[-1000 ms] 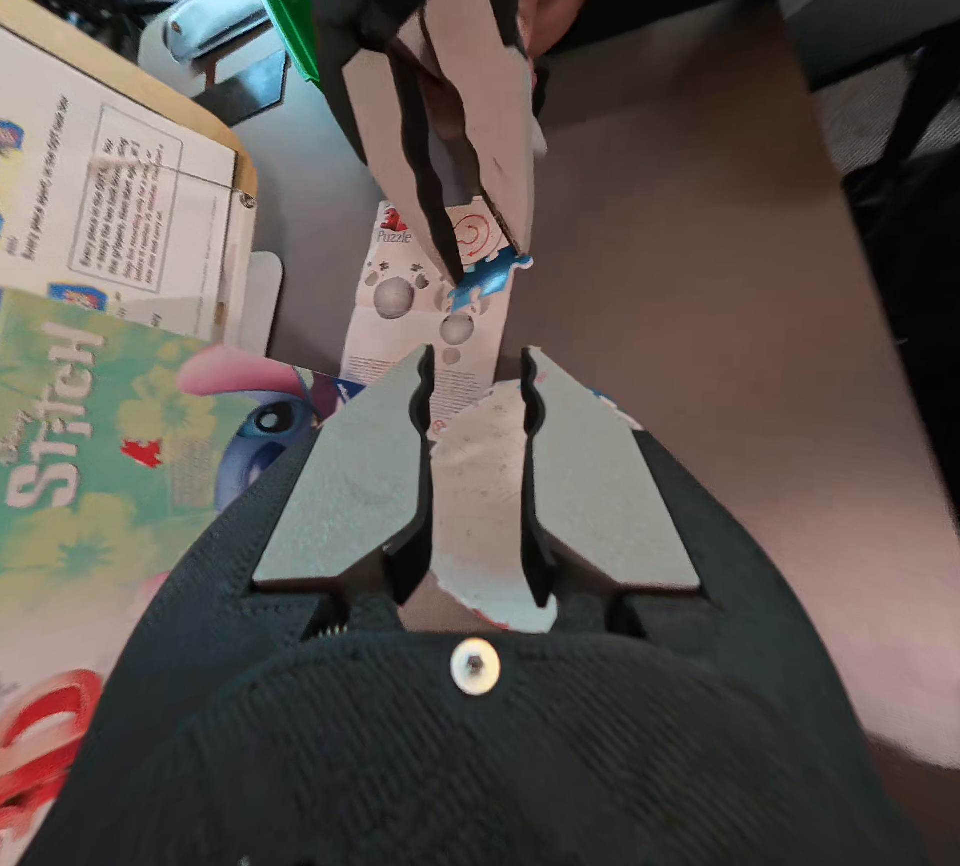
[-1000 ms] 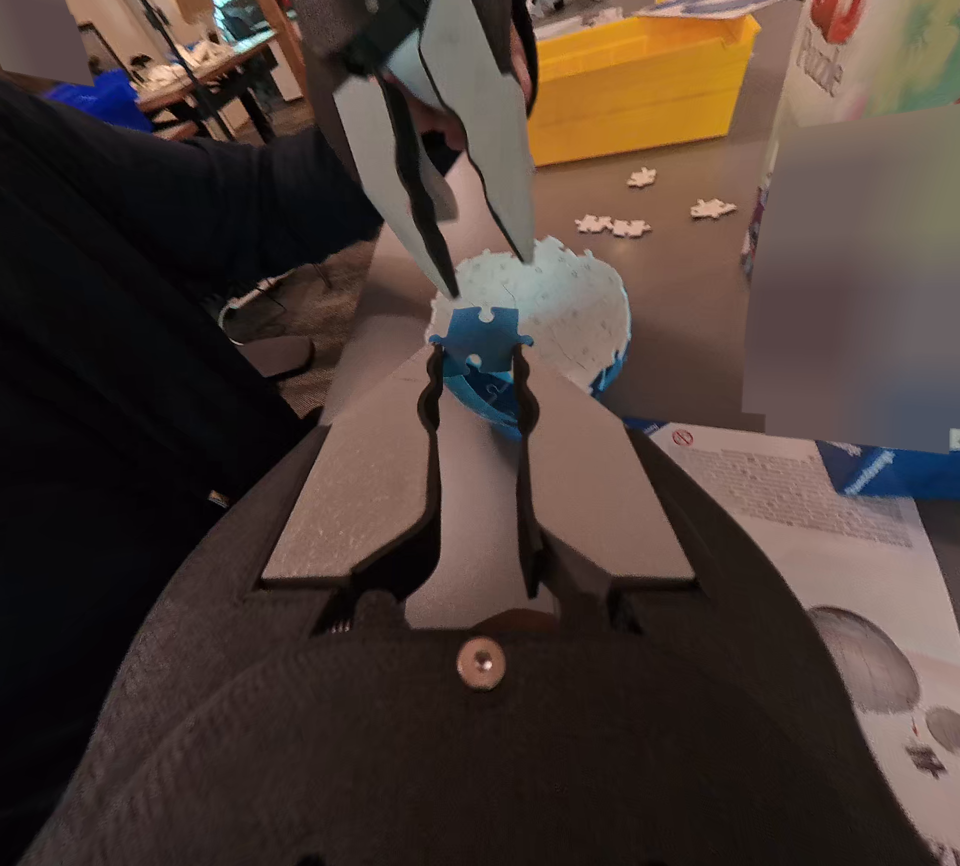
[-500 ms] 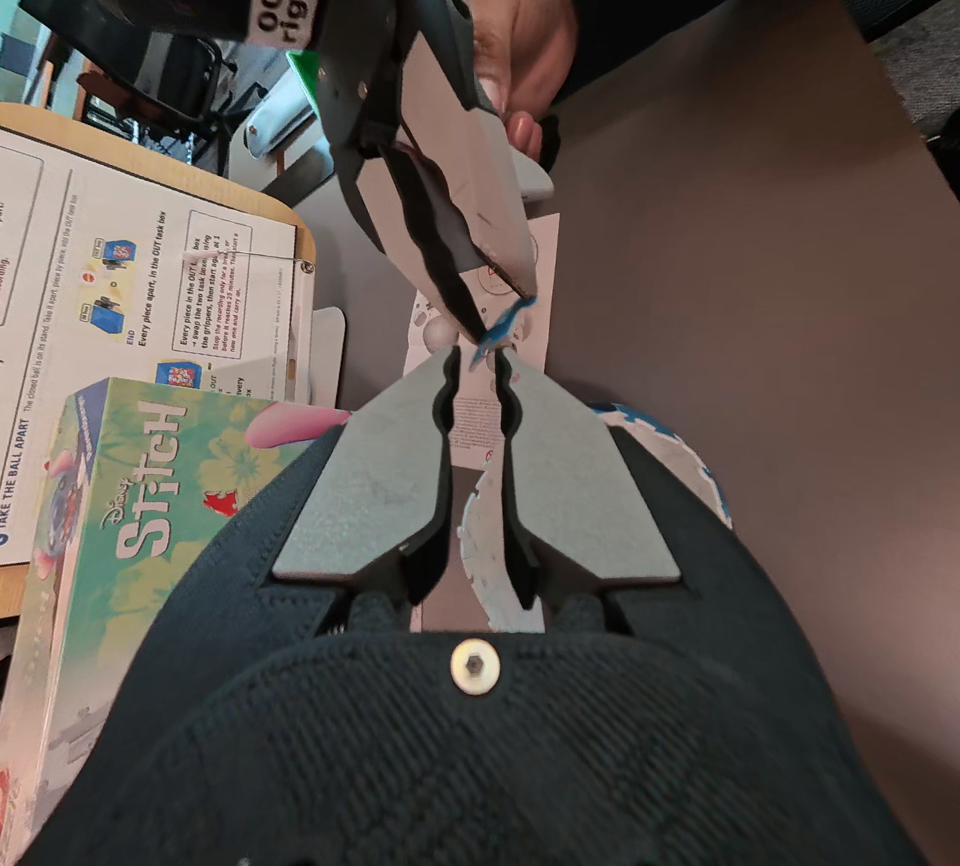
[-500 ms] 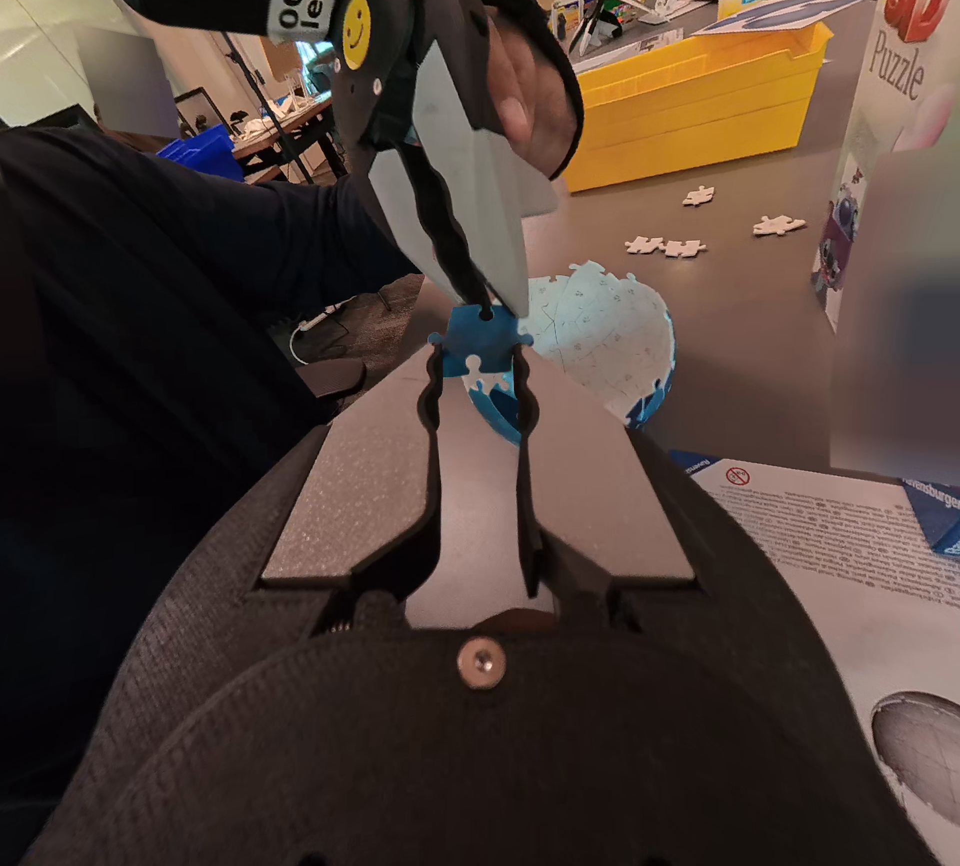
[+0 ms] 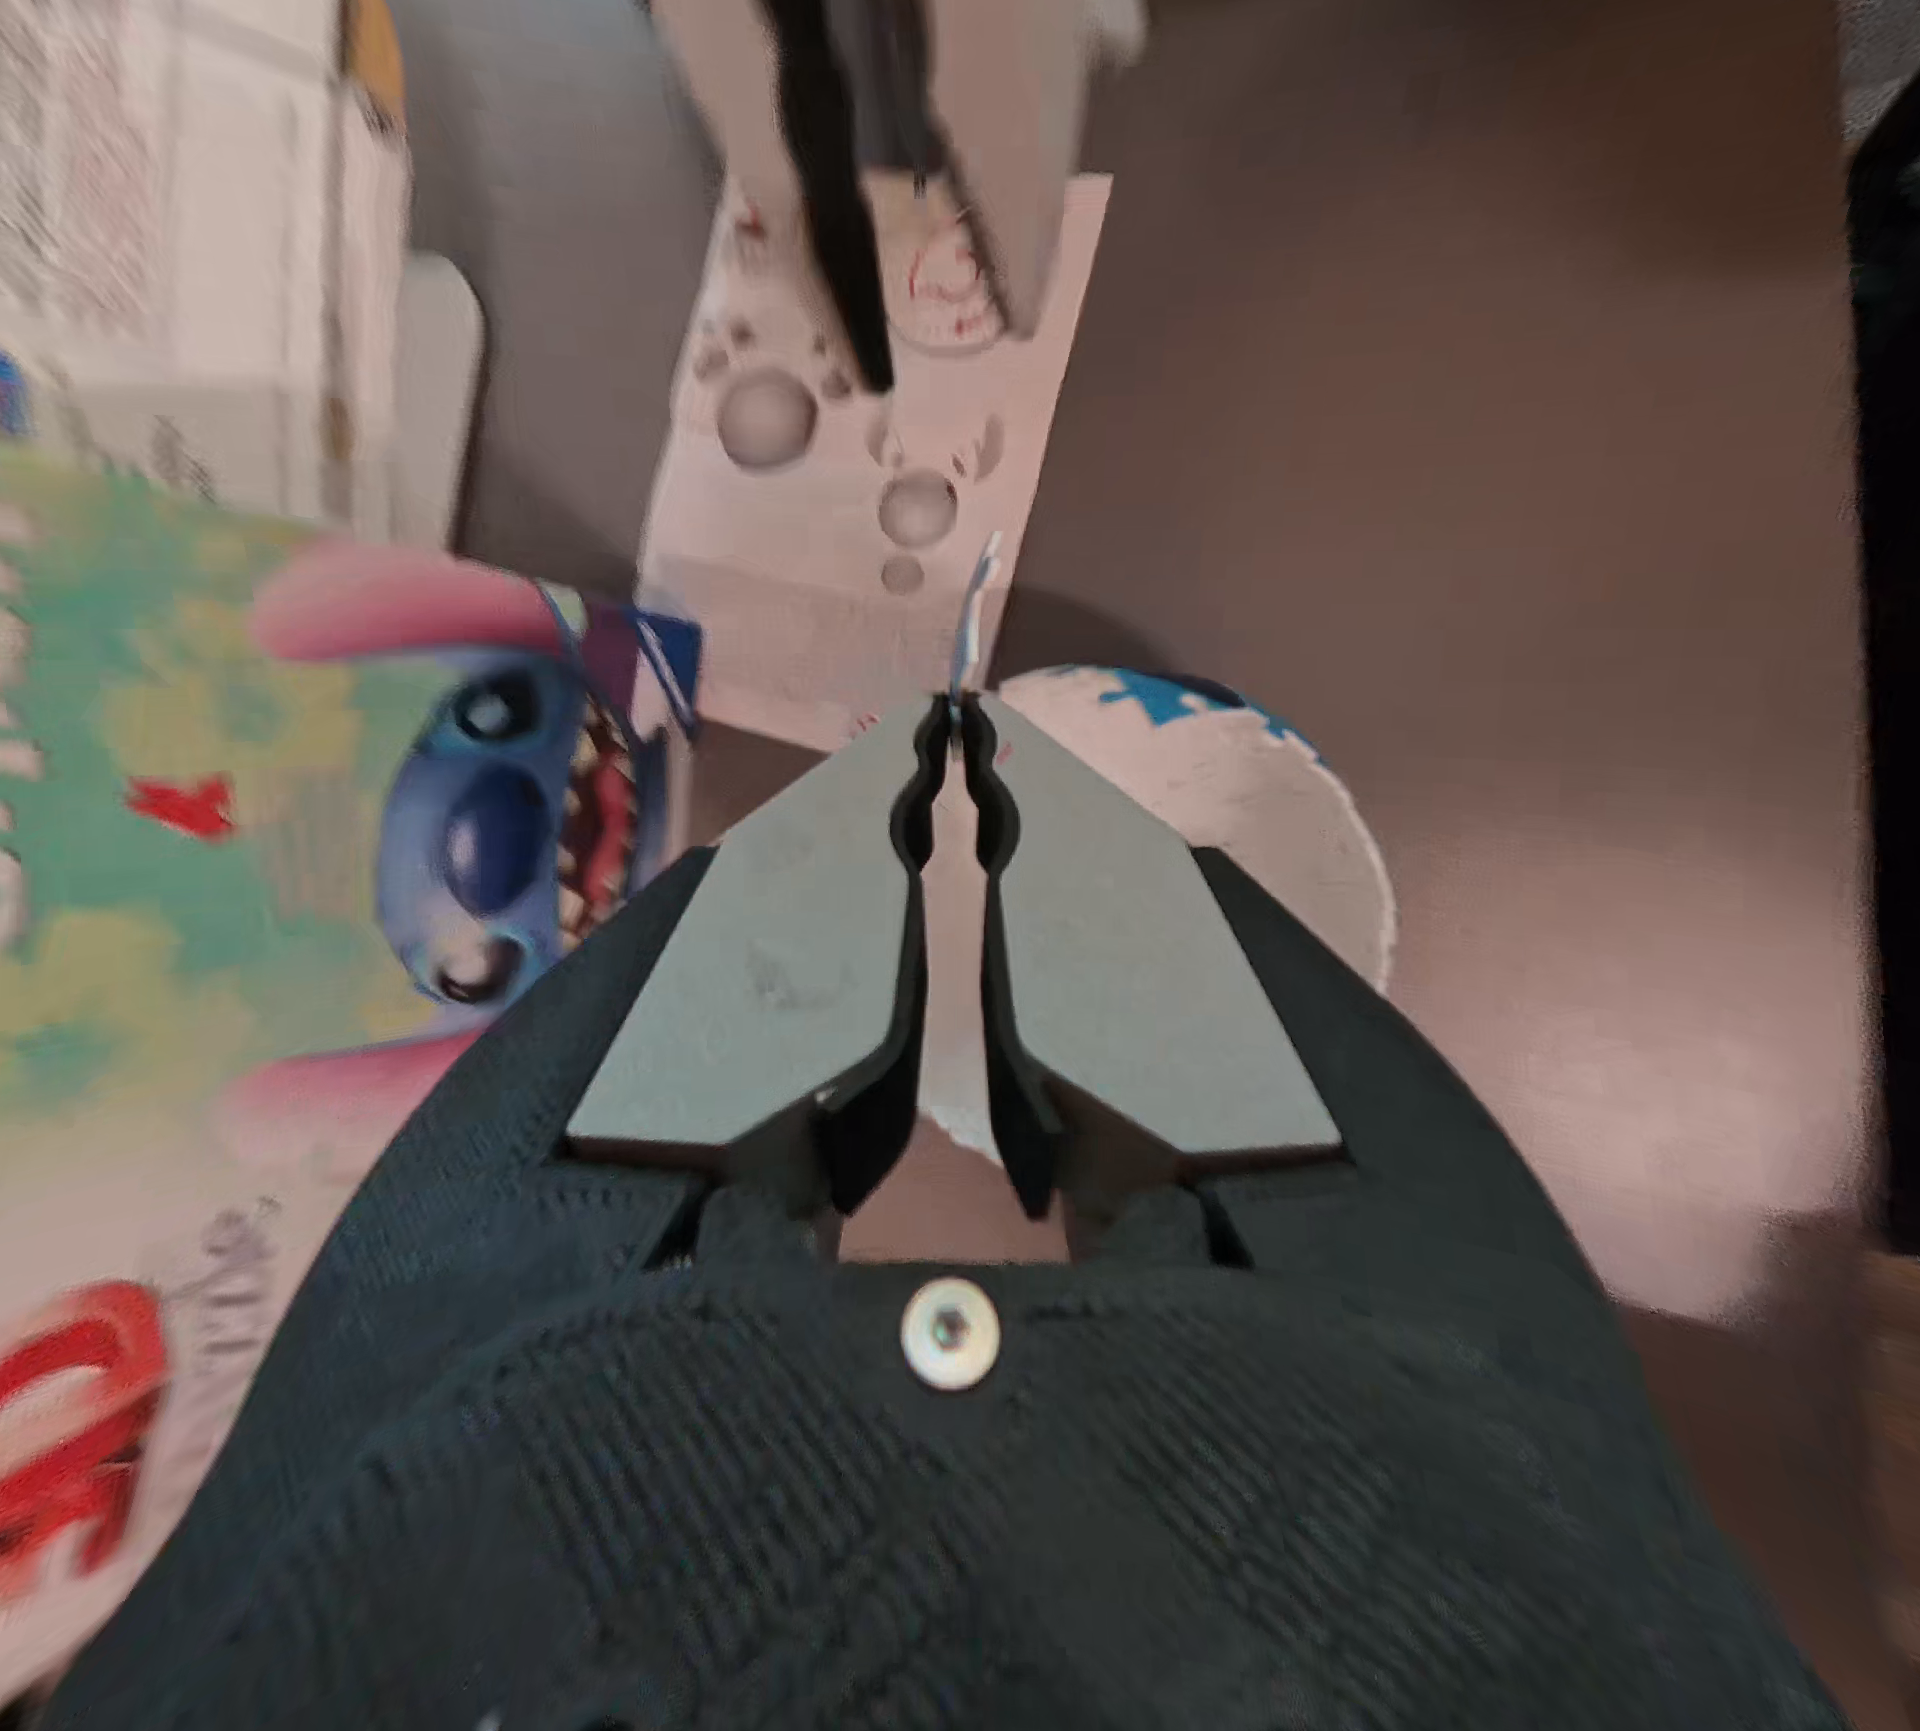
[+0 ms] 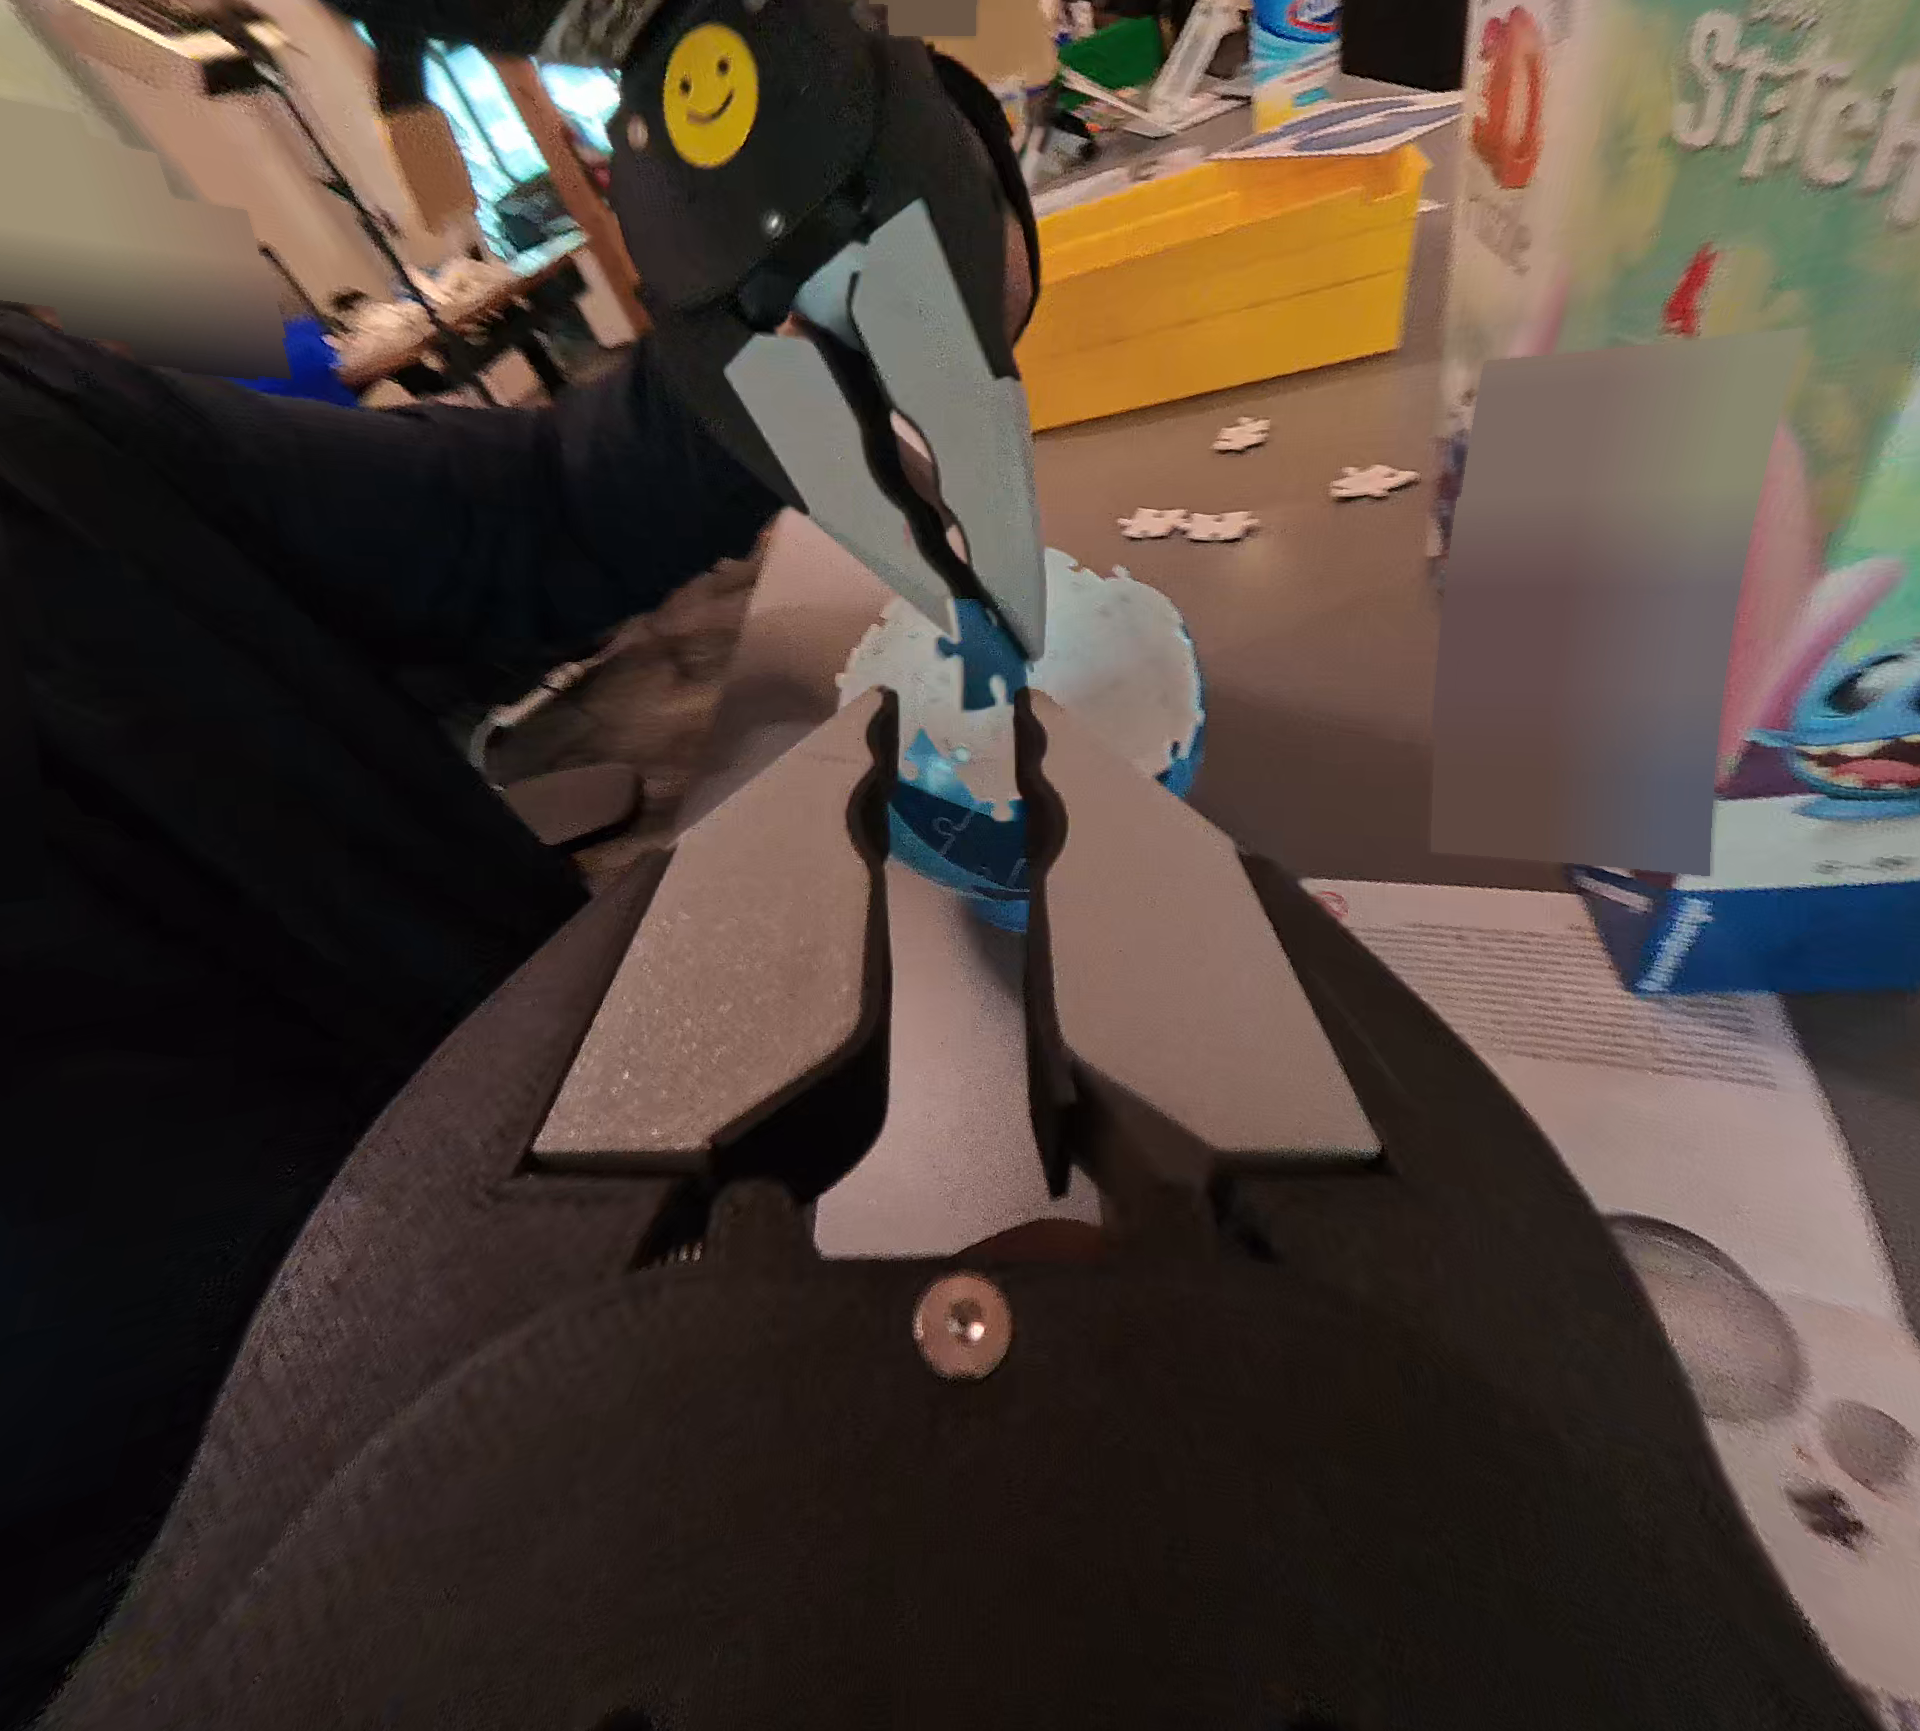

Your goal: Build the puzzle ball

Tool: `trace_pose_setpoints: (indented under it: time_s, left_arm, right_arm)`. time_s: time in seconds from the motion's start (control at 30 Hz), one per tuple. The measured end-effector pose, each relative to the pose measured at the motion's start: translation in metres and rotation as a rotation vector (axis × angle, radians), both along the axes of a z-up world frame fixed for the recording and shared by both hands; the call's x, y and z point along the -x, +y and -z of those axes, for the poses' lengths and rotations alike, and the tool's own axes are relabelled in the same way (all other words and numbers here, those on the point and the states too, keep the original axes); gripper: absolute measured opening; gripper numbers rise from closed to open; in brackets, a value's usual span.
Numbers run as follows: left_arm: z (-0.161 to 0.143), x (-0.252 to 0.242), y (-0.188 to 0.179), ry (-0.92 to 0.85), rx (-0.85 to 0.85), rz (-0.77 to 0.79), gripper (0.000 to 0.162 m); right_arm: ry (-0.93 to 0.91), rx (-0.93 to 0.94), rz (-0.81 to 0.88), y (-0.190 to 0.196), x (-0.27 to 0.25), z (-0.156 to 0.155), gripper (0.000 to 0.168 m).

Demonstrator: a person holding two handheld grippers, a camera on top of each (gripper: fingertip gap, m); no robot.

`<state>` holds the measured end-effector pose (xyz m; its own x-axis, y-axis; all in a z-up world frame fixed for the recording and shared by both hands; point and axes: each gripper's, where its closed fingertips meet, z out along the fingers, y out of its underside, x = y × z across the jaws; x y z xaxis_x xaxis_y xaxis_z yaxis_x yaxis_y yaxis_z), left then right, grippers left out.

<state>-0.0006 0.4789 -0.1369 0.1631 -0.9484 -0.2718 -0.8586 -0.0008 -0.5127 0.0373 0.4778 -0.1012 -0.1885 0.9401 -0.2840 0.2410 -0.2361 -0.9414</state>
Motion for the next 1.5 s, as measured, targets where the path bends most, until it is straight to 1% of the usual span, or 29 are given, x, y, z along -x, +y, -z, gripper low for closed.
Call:
trace_pose_setpoints:
  time_s: [0.03, 0.1, 0.2, 0.27, 0.3, 0.33, 0.43, 0.53, 0.63, 0.77, 0.87, 0.93, 1.0, 1.1, 1.13, 1.3, 1.5]
  left_arm:
    - [0.003, 0.003, 0.001, 0.003, 0.08, -0.051, 0.0]
    - [0.004, 0.001, 0.003, -0.044, 0.196, -0.113, 0.0]
    - [0.002, -0.005, -0.002, -0.098, 0.319, -0.144, 0.0]
    - [0.003, -0.006, -0.004, -0.092, 0.359, -0.16, 0.0]
    - [0.003, -0.006, -0.005, -0.087, 0.368, -0.166, 0.0]
    - [0.003, -0.005, -0.005, -0.081, 0.371, -0.173, 0.0]
    - [0.001, -0.001, -0.006, -0.083, 0.386, -0.187, 0.0]
    - [-0.01, 0.001, -0.004, -0.175, 0.412, -0.21, 0.0]
    - [-0.018, 0.002, -0.003, -0.28, 0.419, -0.226, 0.004]
    - [-0.021, 0.011, 0.0, -0.336, 0.388, -0.251, 0.007]
    - [-0.026, 0.015, -0.001, -0.378, 0.384, -0.254, 0.011]
    - [-0.031, 0.012, -0.004, -0.414, 0.385, -0.229, 0.012]
    - [-0.029, 0.009, -0.007, -0.403, 0.399, -0.213, 0.012]
    - [-0.018, 0.011, -0.005, -0.336, 0.364, -0.222, 0.0]
    - [-0.019, 0.011, -0.005, -0.337, 0.347, -0.218, 0.0]
    - [-0.025, 0.013, -0.007, -0.384, 0.335, -0.21, 0.0]
    - [-0.024, 0.02, -0.008, -0.421, 0.378, -0.214, 0.001]
  right_arm:
    - [-0.02, -0.04, 0.03, 0.002, 0.002, 0.001, 0.021]
    - [-0.061, -0.126, 0.082, 0.002, 0.009, 0.005, 0.027]
    - [-0.126, -0.26, 0.173, 0.008, 0.023, 0.013, 0.028]
    - [-0.143, -0.291, 0.145, 0.002, 0.032, 0.015, 0.022]
    - [-0.163, -0.294, 0.128, -0.001, 0.035, 0.018, 0.01]
    - [-0.182, -0.305, 0.13, 0.0, 0.037, 0.02, 0.0]
    - [-0.171, -0.304, 0.136, -0.001, 0.04, 0.021, 0.0]
    - [-0.083, -0.208, 0.155, 0.002, 0.039, 0.013, 0.0]
    - [-0.001, -0.095, 0.142, 0.003, 0.036, 0.007, 0.0]
    - [0.037, -0.02, 0.139, 0.007, 0.034, 0.004, 0.0]
    - [-0.004, -0.034, 0.138, 0.008, 0.036, 0.012, 0.0]
    - [-0.047, -0.063, 0.113, 0.003, 0.039, 0.018, 0.0]
    - [-0.086, -0.117, 0.11, 0.0, 0.045, 0.019, 0.0]
    - [-0.103, -0.184, 0.13, 0.001, 0.051, 0.01, 0.0]
    - [-0.104, -0.194, 0.131, 0.001, 0.052, 0.007, 0.0]
    - [-0.077, -0.179, 0.117, -0.001, 0.058, -0.003, 0.0]
    - [-0.108, -0.168, 0.084, -0.001, 0.068, -0.003, 0.0]
